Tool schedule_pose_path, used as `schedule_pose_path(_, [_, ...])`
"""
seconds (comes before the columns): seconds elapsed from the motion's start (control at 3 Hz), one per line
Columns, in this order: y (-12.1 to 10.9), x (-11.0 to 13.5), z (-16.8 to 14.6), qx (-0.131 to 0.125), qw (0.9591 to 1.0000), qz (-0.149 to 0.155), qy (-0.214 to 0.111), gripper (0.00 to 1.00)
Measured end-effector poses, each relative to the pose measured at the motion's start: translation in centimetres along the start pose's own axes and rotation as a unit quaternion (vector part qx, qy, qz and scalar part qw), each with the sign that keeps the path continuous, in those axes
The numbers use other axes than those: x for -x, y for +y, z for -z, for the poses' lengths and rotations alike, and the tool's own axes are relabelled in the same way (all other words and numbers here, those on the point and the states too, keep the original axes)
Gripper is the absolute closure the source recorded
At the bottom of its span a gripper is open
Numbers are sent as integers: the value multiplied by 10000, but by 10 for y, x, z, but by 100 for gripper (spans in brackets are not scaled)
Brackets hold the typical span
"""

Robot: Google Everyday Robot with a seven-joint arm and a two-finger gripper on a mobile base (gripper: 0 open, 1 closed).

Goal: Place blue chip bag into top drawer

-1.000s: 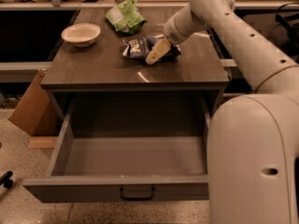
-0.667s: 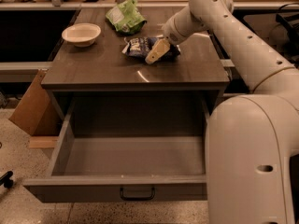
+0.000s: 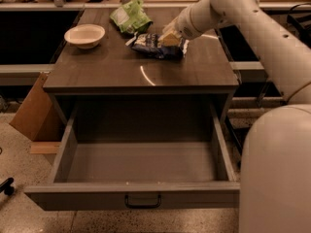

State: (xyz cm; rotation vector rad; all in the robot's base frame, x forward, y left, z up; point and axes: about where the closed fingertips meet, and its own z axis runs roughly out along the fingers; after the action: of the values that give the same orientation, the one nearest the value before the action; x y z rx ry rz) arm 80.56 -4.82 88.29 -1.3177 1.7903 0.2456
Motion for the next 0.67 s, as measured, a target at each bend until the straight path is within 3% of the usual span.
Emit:
schedule_pose_path(0.33, [12, 11, 18, 41, 9996, -50, -271, 84])
schedule_pose_path(0.67, [21, 21, 25, 164, 9988, -90, -455, 85])
